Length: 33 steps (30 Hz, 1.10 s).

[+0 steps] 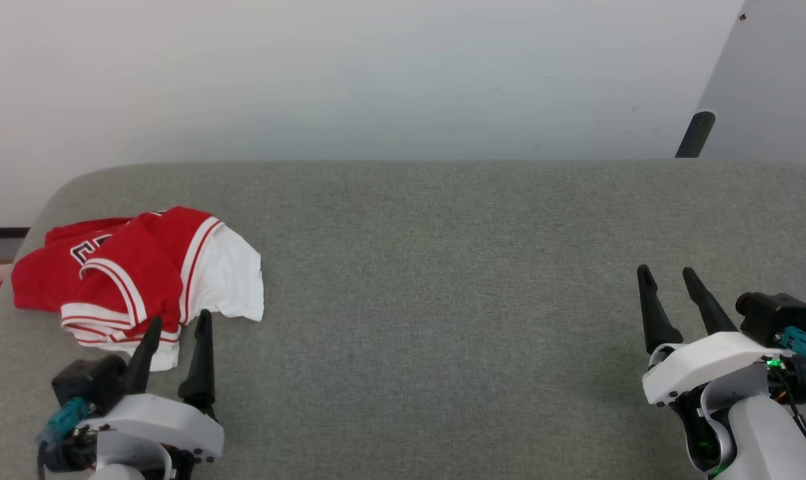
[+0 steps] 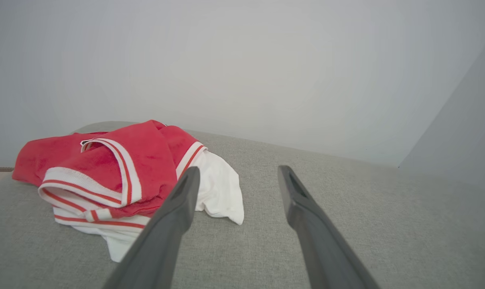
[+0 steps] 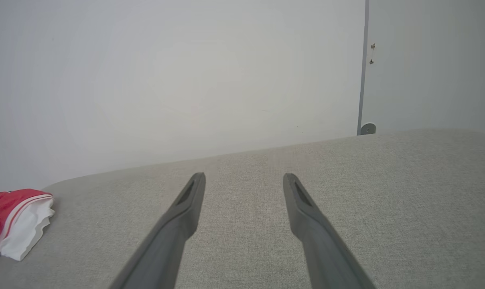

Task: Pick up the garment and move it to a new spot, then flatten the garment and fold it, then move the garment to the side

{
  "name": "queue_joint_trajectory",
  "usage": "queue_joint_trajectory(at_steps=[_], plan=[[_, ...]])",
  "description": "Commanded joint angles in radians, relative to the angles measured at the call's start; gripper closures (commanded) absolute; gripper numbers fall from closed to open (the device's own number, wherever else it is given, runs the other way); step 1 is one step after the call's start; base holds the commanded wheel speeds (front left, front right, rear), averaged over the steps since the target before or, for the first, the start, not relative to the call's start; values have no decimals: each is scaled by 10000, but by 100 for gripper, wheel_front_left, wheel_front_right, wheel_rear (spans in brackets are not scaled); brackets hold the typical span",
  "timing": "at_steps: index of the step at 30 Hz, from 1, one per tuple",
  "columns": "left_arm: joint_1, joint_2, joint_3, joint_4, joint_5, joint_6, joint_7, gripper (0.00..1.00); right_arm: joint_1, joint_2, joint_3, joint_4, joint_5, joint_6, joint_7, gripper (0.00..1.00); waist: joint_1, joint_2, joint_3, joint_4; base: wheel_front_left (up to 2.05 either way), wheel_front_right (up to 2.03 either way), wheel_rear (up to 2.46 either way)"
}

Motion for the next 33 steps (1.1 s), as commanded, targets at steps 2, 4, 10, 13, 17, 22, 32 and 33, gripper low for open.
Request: queue_joint_trajectory(at_steps=[2,4,10,13,17,22,32,33], plan=[[-39,75,-12,22,272,-57,-109,0,-231,-16,-3,26,-259,4,-114,0,0,0,-11,0,0,0,0],[-74,94,-27,63,460,-89,-158,0,-253,-29,46,111,-392,5,-169,0,0,0,-21,5,0,0,0],[-150,83,-23,190,858,-130,-283,0,-323,-82,137,235,-791,5,-299,0,0,0,-30,22,0,0,0],[-200,94,-23,248,1050,-152,-356,0,-338,-64,103,266,-964,5,-362,0,0,0,-28,18,0,0,0],[-261,121,-16,337,1214,-183,-442,0,-295,-91,57,241,-1184,6,-439,0,0,0,-19,21,0,0,0],[-267,192,-47,373,1568,-187,-533,0,-182,-36,57,176,-1436,6,-538,0,0,0,-22,14,0,0,0],[-279,298,-77,408,2086,-199,-720,0,-81,-23,-152,166,-1883,7,-727,0,0,0,-11,16,0,0,0],[-280,318,-100,419,2147,-200,-737,0,-73,-20,-162,176,-1924,7,-738,0,0,0,-6,10,0,0,0]])
